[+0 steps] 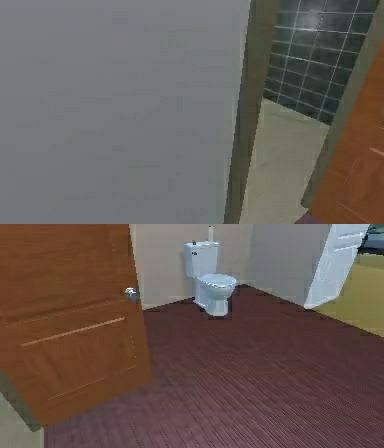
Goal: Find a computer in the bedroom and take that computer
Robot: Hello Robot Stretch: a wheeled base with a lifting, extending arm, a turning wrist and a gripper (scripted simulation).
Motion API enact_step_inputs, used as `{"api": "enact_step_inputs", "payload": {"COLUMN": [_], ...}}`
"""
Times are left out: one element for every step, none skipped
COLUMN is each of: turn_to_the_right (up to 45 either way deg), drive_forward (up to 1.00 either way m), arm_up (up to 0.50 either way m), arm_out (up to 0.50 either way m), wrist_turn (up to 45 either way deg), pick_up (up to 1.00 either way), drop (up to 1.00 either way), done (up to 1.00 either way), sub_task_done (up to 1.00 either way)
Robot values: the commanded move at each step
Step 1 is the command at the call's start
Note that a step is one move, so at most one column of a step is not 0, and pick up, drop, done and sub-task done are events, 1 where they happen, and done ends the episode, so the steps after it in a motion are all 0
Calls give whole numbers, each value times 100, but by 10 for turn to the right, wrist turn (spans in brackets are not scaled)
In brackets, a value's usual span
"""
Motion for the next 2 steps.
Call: {"api": "enact_step_inputs", "payload": {"turn_to_the_right": [450, 60], "drive_forward": [0, 0], "arm_up": [0, 0], "arm_out": [0, 0], "wrist_turn": [0, 0], "pick_up": [0, 0], "drop": [0, 0], "done": [0, 0], "sub_task_done": [0, 0]}}
